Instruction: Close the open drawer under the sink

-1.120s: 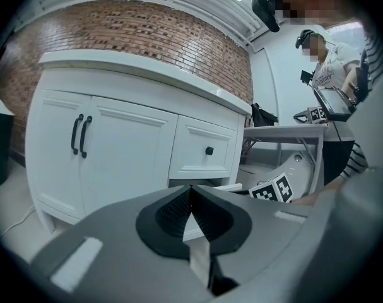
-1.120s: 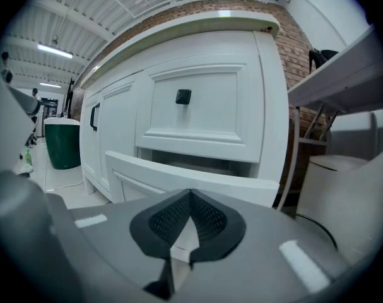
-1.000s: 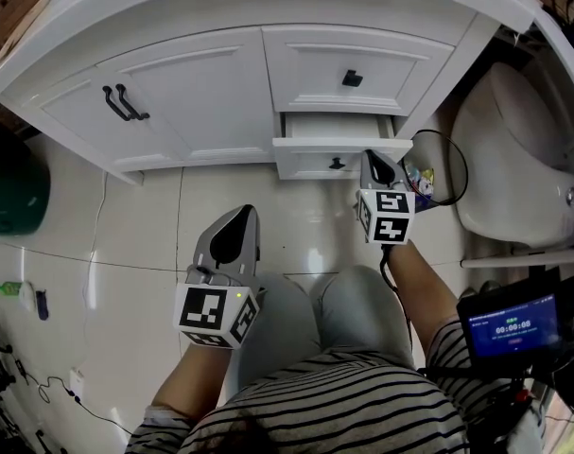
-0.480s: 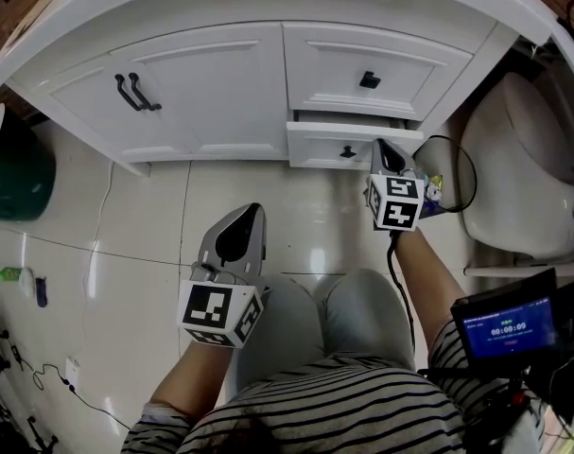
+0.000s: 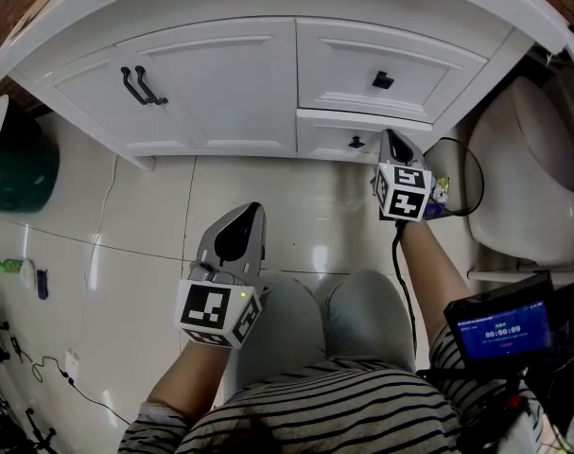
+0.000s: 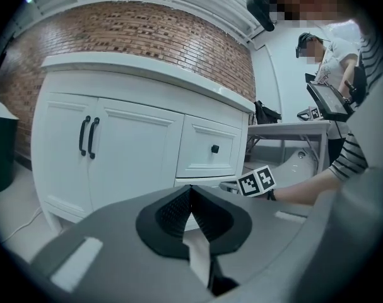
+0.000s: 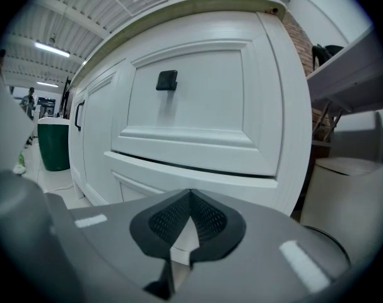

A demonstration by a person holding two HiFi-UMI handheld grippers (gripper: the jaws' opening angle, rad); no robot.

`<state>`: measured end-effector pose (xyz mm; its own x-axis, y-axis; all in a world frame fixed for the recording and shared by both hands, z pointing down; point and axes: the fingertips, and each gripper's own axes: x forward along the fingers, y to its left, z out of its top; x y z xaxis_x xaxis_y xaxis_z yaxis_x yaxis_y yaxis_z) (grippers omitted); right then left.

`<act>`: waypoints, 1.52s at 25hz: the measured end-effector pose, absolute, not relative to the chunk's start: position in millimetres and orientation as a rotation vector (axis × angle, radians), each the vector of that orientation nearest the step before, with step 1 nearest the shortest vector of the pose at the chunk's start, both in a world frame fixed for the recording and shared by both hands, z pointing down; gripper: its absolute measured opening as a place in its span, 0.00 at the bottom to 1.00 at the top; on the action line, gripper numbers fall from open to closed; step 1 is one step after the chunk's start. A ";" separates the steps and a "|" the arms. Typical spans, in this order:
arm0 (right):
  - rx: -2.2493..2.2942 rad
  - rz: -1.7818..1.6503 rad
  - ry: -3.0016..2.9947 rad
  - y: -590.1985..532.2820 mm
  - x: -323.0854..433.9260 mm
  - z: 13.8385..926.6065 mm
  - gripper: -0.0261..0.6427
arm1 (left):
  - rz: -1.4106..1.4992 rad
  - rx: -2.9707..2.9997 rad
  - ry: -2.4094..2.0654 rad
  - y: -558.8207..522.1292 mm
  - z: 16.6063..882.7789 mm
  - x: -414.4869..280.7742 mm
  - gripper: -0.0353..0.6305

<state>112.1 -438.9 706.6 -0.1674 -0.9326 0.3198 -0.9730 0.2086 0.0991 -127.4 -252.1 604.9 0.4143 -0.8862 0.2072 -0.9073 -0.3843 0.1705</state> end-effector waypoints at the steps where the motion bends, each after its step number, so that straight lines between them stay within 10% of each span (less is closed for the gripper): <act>1: 1.794 0.185 -2.177 -440.3 112.2 705.8 0.04 | 0.120 2.414 -1.570 -252.3 604.8 -128.6 0.08; 38: 1.647 0.249 -2.248 -415.0 83.4 678.3 0.04 | 0.178 2.406 -1.573 -265.7 600.1 -133.1 0.08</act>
<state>83.4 -415.0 678.3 -0.2688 -0.8884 0.3720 -0.9483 0.3119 0.0596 -133.1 -265.7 600.1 0.4063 -0.8809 0.2427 -0.9129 -0.3798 0.1495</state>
